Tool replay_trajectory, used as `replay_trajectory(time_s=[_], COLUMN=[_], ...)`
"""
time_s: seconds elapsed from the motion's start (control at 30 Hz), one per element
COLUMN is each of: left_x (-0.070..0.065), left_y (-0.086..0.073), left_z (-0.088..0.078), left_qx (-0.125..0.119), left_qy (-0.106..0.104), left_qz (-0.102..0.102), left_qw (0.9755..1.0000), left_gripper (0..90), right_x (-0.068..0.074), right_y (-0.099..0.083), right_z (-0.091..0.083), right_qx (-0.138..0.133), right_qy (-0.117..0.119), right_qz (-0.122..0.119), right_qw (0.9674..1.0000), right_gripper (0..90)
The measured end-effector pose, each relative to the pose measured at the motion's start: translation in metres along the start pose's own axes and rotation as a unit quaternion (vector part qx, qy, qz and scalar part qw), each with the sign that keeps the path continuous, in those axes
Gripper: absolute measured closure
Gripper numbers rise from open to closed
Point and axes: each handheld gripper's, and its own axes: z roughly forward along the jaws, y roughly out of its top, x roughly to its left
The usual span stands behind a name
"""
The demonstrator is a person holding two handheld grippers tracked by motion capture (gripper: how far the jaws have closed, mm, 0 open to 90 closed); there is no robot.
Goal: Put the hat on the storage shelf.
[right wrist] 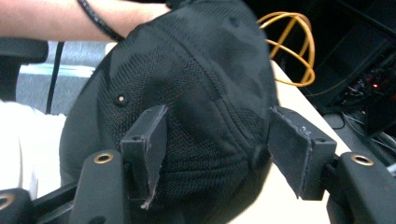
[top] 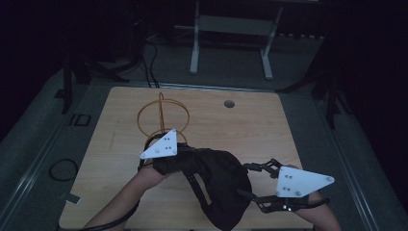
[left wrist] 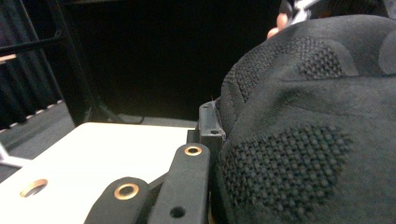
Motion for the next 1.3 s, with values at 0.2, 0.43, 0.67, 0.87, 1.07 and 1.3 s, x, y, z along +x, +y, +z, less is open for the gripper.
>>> replay_trajectory(time_s=[0.2, 0.43, 0.67, 0.87, 1.07, 1.3], left_x=[0.001, 0.003, 0.006, 0.006, 0.006, 0.004], left_y=[0.001, 0.001, -0.002, -0.004, 0.001, 0.005], left_z=[0.004, 0.007, 0.01, 0.013, 0.014, 0.009], left_qx=[0.001, -0.001, 0.013, 0.035, 0.05, 0.053], left_qy=[-0.006, -0.007, 0.011, 0.04, 0.057, 0.059], left_qz=[-0.008, -0.024, -0.026, -0.008, 0.013, 0.012], left_qw=[1.0, 0.9997, 0.9995, 0.9985, 0.9971, 0.9968], left_gripper=[90.0, 90.0, 90.0, 89.8, 88.5, 69.5], right_x=[0.001, 0.003, 0.002, -0.005, -0.012, -0.017], right_y=[0.003, 0.003, 0.001, -0.004, -0.004, -0.005], right_z=[0.011, 0.018, 0.022, 0.021, 0.019, 0.013], right_qx=[0.006, 0.009, 0.021, 0.004, -0.009, -0.024], right_qy=[-0.006, -0.012, -0.023, -0.037, -0.043, -0.051], right_qz=[-0.028, -0.042, -0.042, -0.015, 0.008, 0.023], right_qw=[0.9996, 0.999, 0.9986, 0.9992, 0.999, 0.9981], right_gripper=[42.5, 58.1, 86.7, 87.7, 87.8, 87.8])
